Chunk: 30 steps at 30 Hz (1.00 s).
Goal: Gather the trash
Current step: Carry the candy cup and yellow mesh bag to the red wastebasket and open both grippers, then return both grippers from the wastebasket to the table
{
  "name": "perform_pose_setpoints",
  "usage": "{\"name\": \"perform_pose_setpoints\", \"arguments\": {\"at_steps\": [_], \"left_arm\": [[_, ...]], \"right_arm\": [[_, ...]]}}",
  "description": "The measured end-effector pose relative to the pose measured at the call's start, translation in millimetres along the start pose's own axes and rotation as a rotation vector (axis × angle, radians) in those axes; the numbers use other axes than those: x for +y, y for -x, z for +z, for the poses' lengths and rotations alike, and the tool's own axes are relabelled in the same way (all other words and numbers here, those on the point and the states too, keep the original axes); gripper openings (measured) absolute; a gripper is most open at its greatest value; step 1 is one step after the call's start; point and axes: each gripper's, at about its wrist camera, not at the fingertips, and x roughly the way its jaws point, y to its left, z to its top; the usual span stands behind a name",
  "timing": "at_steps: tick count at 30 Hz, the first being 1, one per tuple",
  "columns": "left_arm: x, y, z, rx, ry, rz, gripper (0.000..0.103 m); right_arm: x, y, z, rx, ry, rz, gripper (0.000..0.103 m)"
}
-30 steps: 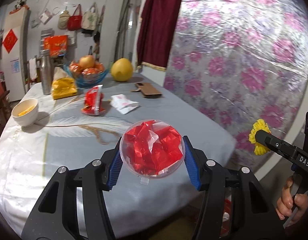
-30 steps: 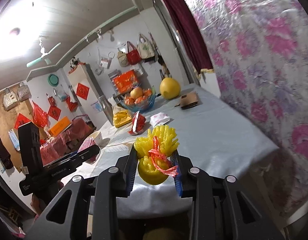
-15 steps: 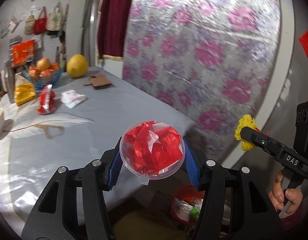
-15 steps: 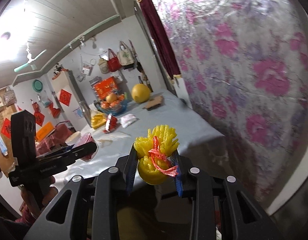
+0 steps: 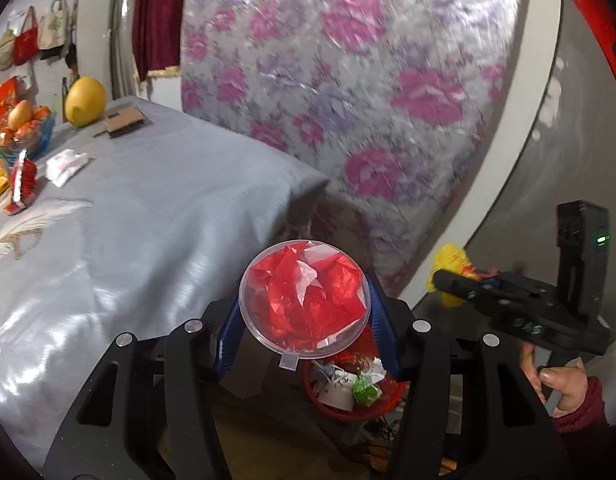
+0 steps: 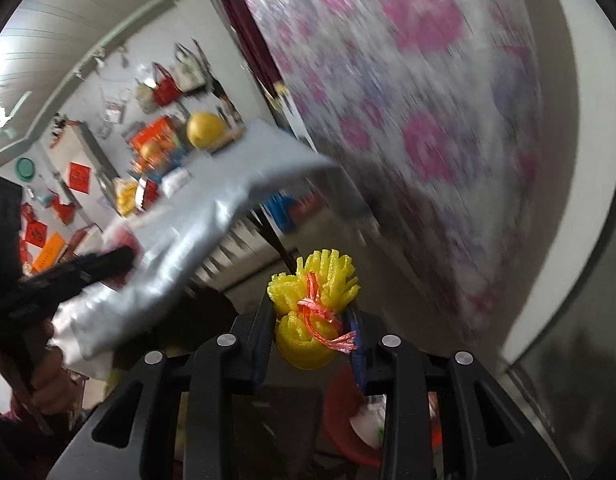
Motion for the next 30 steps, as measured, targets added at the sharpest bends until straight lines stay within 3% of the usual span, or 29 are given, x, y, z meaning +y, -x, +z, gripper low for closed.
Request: {"name": "perform_pose_setpoints", "arguments": {"at_steps": [2, 4, 7, 16, 25, 30], "left_arm": [[-6, -9, -2, 0.022, -0.011, -0.009, 0.055], [-10, -15, -4, 0.037, -0.022, -0.014, 0.055], [-17, -23, -6, 0.057, -0.038, -0.018, 0.055], [-39, -39, -13, 0.106, -0.098, -0.042, 0.055], [-75, -65, -15, 0.175, -0.176, -0.101, 0.057], [-82, -63, -14, 0.150, -0.200, -0.085, 0.082]], "right_arm": [[-14, -15, -10, 0.056, -0.026, -0.008, 0.037], [-24, -29, -21, 0.127, -0.057, -0.002, 0.053], [-39, -40, -33, 0.156, -0.115, 0.013, 0.055], [-55, -3, -18, 0.009, -0.143, -0.016, 0.065], [-74, 13, -7, -0.050, -0.173, -0.017, 0.066], [-72, 15, -8, -0.058, -0.169, -0.002, 0.066]]}}
